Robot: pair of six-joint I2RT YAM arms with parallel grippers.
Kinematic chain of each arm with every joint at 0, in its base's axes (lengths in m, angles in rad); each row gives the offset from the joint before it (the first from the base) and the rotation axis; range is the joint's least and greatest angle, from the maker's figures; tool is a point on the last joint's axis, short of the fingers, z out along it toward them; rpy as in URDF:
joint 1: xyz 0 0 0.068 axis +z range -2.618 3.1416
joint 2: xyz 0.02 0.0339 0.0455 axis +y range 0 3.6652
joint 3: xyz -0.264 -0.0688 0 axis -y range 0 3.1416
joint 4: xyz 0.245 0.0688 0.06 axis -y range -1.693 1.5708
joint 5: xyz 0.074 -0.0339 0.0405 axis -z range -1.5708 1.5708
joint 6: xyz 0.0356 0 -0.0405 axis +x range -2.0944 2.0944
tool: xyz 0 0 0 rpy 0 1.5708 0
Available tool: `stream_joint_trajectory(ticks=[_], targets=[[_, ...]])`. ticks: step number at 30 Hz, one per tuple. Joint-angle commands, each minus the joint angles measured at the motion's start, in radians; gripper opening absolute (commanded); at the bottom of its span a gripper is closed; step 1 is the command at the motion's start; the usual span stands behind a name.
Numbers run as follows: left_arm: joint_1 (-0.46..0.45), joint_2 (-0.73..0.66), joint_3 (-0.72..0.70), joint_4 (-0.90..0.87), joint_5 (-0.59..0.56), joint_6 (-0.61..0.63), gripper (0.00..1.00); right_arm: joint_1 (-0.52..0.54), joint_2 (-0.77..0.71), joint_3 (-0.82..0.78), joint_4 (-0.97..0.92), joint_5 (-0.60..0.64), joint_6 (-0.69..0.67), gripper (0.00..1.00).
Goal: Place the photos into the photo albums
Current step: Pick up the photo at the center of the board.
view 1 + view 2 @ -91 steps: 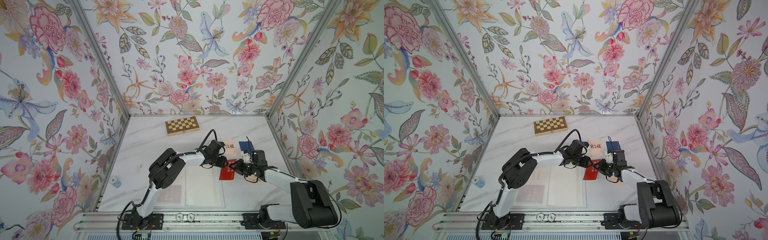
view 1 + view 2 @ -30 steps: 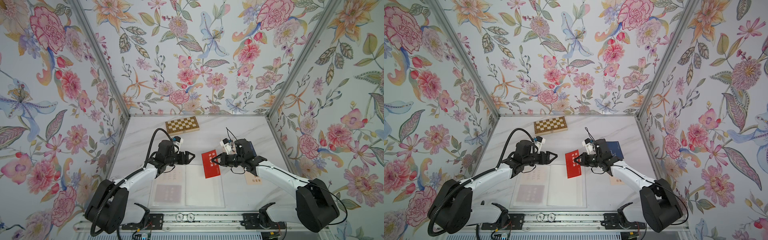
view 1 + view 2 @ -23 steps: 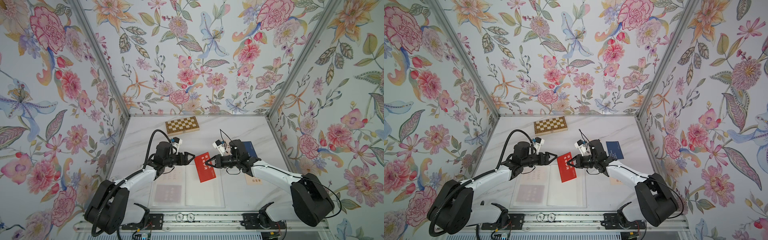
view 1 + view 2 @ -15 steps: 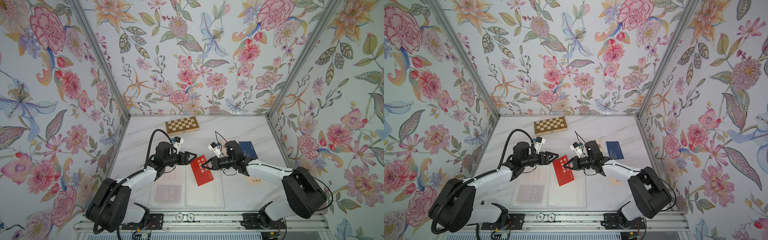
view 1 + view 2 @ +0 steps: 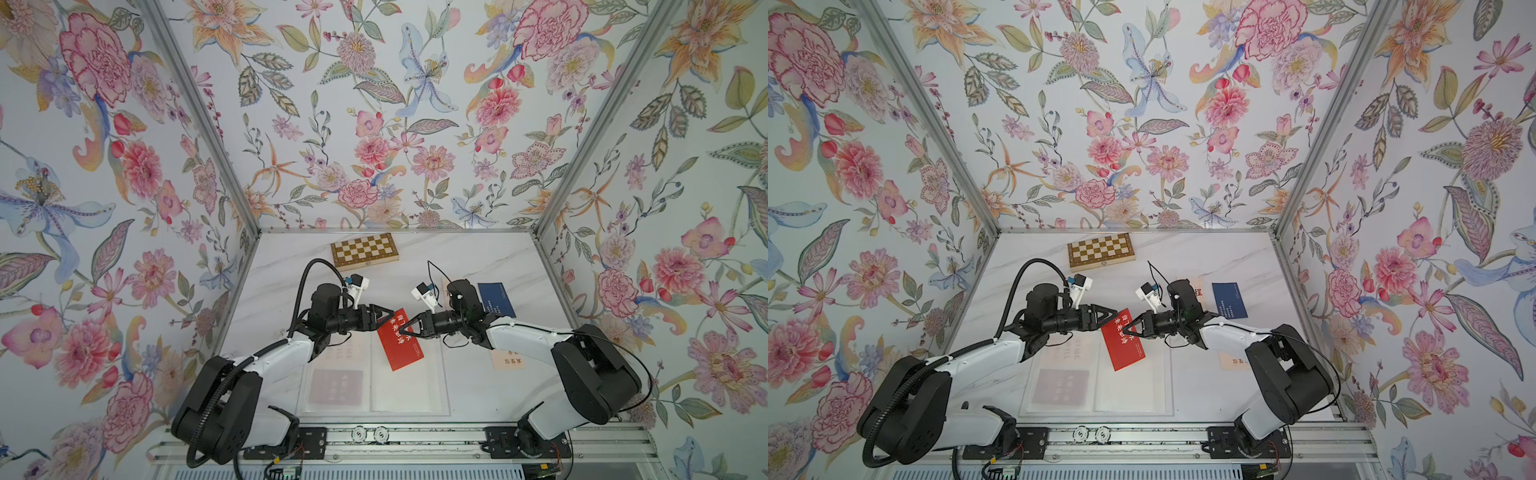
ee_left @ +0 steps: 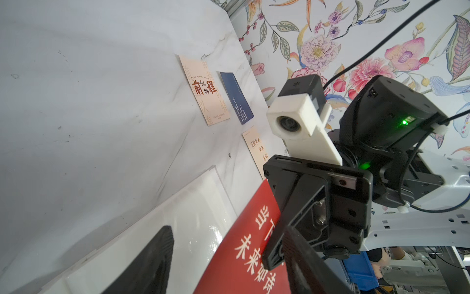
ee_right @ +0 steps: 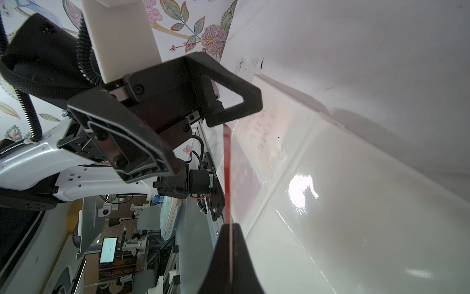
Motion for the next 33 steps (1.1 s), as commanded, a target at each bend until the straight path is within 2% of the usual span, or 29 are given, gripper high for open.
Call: stream_joint_trajectory(ticks=[1, 10, 17, 24, 27, 29, 30, 33], targets=[[-0.016, 0.013, -0.004, 0.009, 0.038, 0.012, 0.63, 0.003, 0.021, 0.035, 0.038, -0.031, 0.001, 0.0], [-0.026, 0.031, -0.004, 0.018, 0.041, 0.006, 0.46, -0.009, 0.056, 0.055, 0.025, -0.054, -0.022, 0.0], [-0.026, 0.046, 0.002, 0.053, 0.059, -0.018, 0.25, -0.031, 0.058, 0.053, 0.019, -0.068, -0.028, 0.0], [-0.029, 0.056, 0.012, 0.046, 0.059, -0.019, 0.1, -0.034, 0.078, 0.071, 0.012, -0.075, -0.035, 0.0], [-0.03, 0.053, 0.012, 0.039, 0.052, -0.016, 0.0, -0.039, 0.084, 0.075, 0.009, -0.075, -0.034, 0.0], [-0.03, 0.046, 0.014, 0.037, 0.04, -0.012, 0.0, -0.043, 0.085, 0.079, 0.005, -0.075, -0.033, 0.0], [-0.03, 0.043, 0.015, 0.037, 0.036, -0.012, 0.0, -0.045, 0.085, 0.079, 0.005, -0.075, -0.031, 0.05], [-0.029, 0.04, 0.022, 0.046, 0.024, -0.02, 0.0, -0.053, 0.081, 0.076, 0.012, -0.072, -0.023, 0.31]])
